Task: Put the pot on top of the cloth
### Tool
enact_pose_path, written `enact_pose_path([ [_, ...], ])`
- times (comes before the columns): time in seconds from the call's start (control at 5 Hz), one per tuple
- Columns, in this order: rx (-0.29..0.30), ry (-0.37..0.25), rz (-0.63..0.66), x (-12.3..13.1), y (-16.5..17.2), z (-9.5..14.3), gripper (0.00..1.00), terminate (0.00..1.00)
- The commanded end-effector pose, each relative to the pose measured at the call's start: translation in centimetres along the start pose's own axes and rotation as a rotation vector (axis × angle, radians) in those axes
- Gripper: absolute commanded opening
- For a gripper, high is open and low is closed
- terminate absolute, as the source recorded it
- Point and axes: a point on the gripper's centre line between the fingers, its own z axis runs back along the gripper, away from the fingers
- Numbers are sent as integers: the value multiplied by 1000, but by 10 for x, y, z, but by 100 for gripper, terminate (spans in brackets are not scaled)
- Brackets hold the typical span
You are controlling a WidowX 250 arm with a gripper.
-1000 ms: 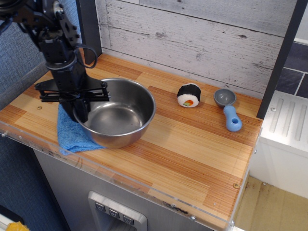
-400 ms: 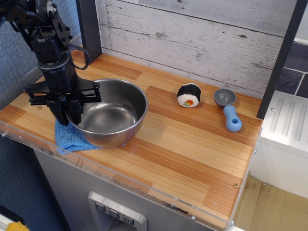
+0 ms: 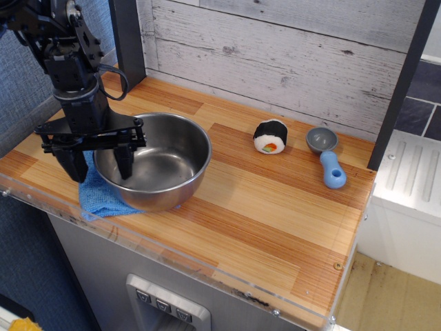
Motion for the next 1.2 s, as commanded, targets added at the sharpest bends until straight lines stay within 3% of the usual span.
enact_pose_path([
  [0.0,-51,-95,-27,11,-4,40,100,0],
  [0.2,0,-148,-31,17,-6,72,100,0],
  [0.4,-1,-220,-39,18,-1,105,100,0],
  [0.6,-76,-255,-55,20,8,131,100,0],
  [1.0,-76,-255,-55,20,8,131,100,0],
])
